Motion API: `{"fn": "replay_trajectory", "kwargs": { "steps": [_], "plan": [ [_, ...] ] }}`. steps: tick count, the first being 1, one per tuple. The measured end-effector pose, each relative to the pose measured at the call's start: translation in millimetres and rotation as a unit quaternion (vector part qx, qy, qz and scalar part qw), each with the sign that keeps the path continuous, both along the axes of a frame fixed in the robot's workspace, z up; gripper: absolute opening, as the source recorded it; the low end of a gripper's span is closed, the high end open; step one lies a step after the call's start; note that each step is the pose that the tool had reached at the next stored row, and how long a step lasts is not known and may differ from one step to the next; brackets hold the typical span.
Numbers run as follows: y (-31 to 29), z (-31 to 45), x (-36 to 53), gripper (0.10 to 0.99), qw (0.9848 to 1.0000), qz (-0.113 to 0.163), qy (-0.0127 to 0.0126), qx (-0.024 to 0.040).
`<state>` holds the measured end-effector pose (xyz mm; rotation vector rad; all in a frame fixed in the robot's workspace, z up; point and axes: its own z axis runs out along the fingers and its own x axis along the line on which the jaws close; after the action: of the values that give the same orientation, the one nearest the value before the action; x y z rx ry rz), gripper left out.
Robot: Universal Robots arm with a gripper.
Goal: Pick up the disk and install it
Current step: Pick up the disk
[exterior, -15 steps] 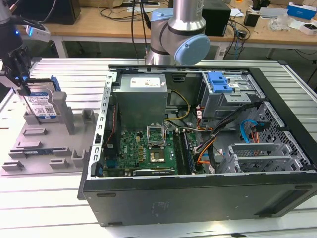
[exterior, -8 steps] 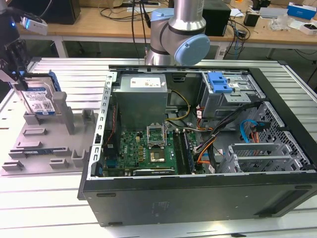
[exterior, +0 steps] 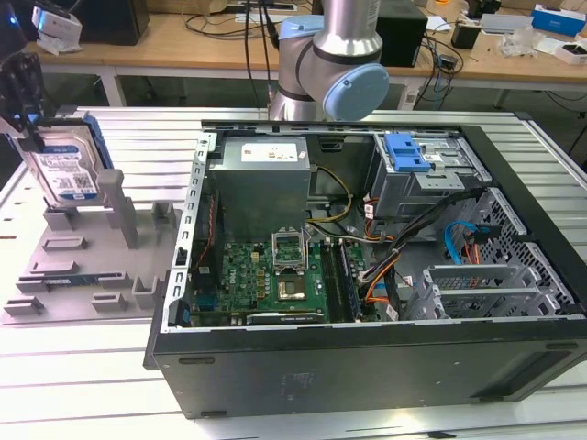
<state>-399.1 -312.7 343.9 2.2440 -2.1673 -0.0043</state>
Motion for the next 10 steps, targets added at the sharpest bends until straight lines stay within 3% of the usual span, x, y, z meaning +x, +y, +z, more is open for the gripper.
{"fn": "replay_trajectory", "kwargs": {
  "steps": [4, 10],
  "plan": [
    [0.0, 13.2, 0.0, 0.369, 1.0000, 0.000, -0.0003, 0.0012],
    [0.0, 40.2, 0.0, 0.369, 1.0000, 0.001, -0.0006, 0.0024]
  ]
}}
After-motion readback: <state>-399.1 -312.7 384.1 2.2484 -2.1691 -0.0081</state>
